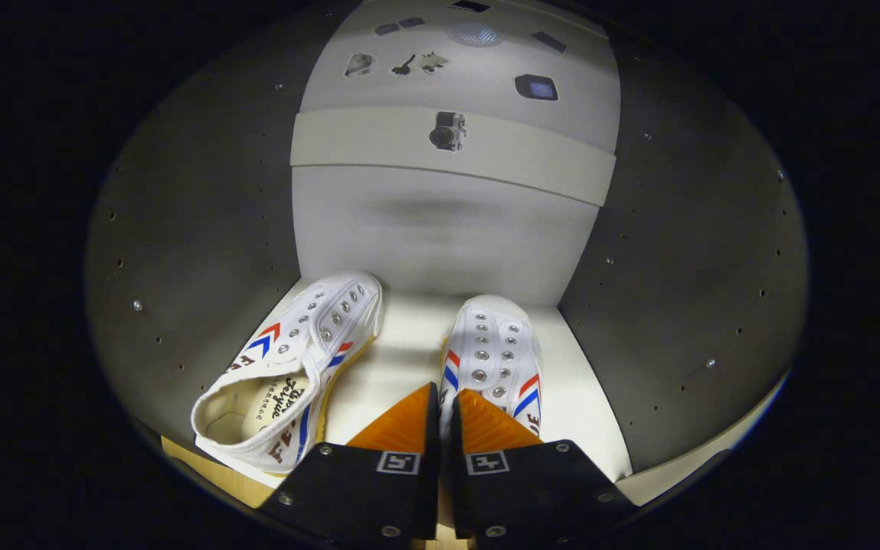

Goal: Open the shoe cabinet door, grab the shoes and put them into the shoe cabinet, then close the shoe cabinet door.

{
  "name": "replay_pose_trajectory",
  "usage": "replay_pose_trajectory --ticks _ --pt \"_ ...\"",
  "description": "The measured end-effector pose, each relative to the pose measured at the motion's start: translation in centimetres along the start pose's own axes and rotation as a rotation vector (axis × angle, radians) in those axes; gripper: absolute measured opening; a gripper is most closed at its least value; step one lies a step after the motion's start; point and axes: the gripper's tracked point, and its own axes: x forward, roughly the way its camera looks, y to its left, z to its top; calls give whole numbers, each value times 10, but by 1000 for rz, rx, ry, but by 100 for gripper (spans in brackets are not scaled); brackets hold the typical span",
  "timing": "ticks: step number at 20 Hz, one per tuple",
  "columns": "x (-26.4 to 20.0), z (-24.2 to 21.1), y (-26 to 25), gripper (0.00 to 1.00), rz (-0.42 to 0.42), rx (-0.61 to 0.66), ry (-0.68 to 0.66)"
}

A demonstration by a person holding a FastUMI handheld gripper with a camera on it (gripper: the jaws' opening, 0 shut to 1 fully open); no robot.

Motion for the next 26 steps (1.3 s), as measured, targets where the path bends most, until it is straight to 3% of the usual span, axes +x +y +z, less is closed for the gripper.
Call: replay_pose_trajectory --ticks 1,3,4,5,6,10,15,20,26 --pt "-2 -4 -1 12 -8 -1 1" --pt "-16 -9 -6 32 -40 3 -29" --pt "-26 -4 -6 47 -53 15 -70" --pt "-37 -3 -9 51 -64 29 -89" --pt "-50 1 -11 67 -65 48 -123" --pt "-101 28 -24 94 -100 131 -262" --pt "-201 18 -27 94 -109 186 -366" --pt "-313 -67 -38 94 -236 216 -361" --pt "-421 -133 -51 94 -314 247 -363"
